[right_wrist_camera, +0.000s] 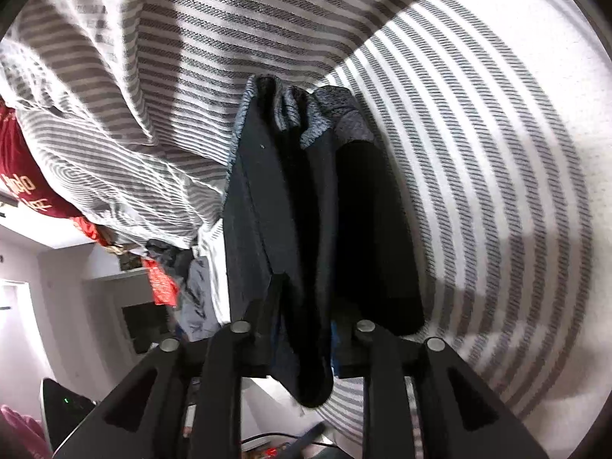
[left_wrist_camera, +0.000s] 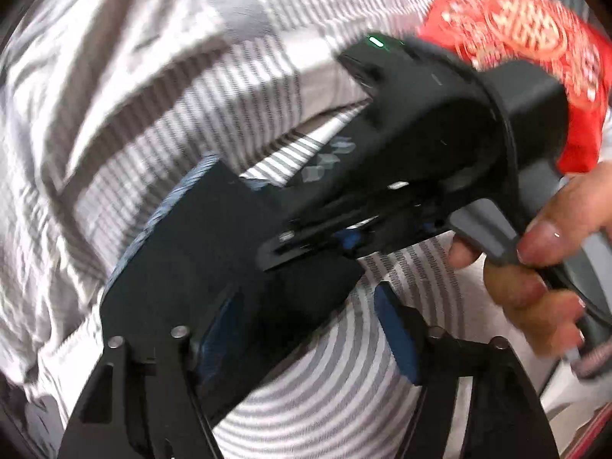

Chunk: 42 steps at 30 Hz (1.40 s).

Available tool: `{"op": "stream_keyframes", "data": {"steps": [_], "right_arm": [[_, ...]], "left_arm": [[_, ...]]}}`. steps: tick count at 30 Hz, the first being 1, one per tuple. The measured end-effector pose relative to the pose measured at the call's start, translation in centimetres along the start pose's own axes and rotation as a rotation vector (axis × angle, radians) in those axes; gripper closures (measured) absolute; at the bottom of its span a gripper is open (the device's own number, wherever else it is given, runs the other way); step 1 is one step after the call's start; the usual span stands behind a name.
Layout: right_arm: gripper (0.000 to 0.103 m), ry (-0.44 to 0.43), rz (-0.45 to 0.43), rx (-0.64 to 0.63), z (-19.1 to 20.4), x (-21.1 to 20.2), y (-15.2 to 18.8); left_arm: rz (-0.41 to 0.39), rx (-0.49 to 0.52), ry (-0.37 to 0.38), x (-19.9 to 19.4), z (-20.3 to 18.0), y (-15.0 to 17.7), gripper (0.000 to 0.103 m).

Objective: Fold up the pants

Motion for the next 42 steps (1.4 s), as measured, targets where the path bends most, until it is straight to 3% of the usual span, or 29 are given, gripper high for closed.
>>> {"op": "stream_keyframes", "data": {"steps": [4,6,9,11,13,18,23,29,42], "right_arm": [[0.066,0.112,-0.013,-0.023,0.6,-1.3,0.6],[0.059,0.227,-0.047,-0.056,1.2,-2.4,1.0],[0.059,0.364,-0.126,-0.116,2.9,-4.2,1.1],[0.063,0.399,-0.168,-0.152,4.6,-4.8,0.7],[0.076,0.394,-0.195,-0.198,6.6,-4.9,0.1],[0.076,0.469,-0.172,-0.293,9.8,-2.0,-0.4],[0.076,0.62,-0.116,-0.306,7.2,1.3,1.7],[0.076,0.612,-0.152,-0.311,6.0,1.9,2.1],[0.075,0.631,-0.175,-0.307,6.1,2.1,2.3]], "left_arm": [[0.014,-0.128,0.0,-2.8,3.7,1.3,0.031],[0.021,-0.216,-0.029,-3.7,6.7,2.0,0.031],[0.042,-0.351,-0.093,-4.2,11.7,3.3,0.031],[0.058,-0.458,-0.135,-4.2,15.0,4.2,0.031],[0.069,-0.563,-0.12,-3.5,18.3,5.3,0.031],[0.103,-0.716,-0.083,-0.9,20.5,5.9,0.031],[0.099,-0.737,-0.079,1.2,20.0,7.4,0.029],[0.075,-0.702,-0.087,2.0,18.5,8.3,0.021],[0.064,-0.71,-0.07,2.4,19.5,8.5,0.015]]}}
Point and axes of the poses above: each gripper's, at about its wrist camera, not at the fingertips, and x roughly the way its jaws point, z to its left, y to its underside, the point moved 3 cm from there along x, roughly the way its jaws point, and after that the axes turned 14 degrees about y, right-handed, at the moved point
